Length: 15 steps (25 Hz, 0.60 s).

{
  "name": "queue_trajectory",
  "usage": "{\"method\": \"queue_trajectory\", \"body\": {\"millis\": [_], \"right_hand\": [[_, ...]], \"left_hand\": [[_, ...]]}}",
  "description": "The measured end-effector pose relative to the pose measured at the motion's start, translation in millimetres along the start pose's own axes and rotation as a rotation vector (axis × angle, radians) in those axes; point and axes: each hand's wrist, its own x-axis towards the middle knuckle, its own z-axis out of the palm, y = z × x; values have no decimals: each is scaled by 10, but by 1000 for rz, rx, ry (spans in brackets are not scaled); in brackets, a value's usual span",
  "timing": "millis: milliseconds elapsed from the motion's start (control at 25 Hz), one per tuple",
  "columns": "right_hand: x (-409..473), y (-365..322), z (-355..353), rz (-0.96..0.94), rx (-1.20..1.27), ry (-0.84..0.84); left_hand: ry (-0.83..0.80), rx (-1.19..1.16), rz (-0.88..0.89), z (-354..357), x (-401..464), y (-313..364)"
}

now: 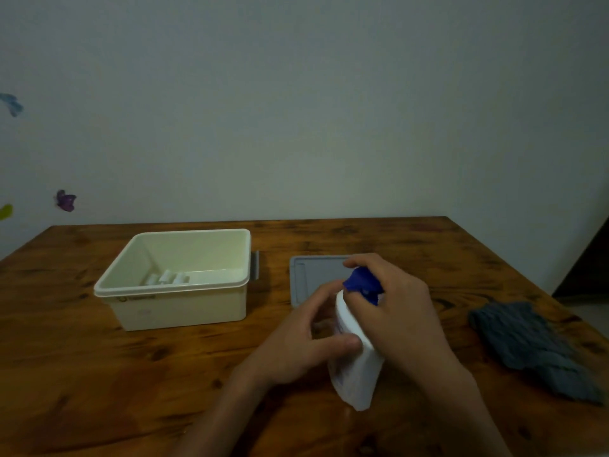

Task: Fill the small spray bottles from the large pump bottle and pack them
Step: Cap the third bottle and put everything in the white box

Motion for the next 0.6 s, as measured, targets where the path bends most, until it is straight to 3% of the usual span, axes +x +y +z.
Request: {"method": "queue_trajectory", "body": {"millis": [120,320,600], "right_hand": [[171,6,-11,2,184,-132],[248,43,145,-12,307,-153],[283,100,295,68,613,-42]], "left_hand": [[195,42,-16,1,2,-45],[590,240,10,107,47,-151],[542,271,30,-15,87,-203]]}}
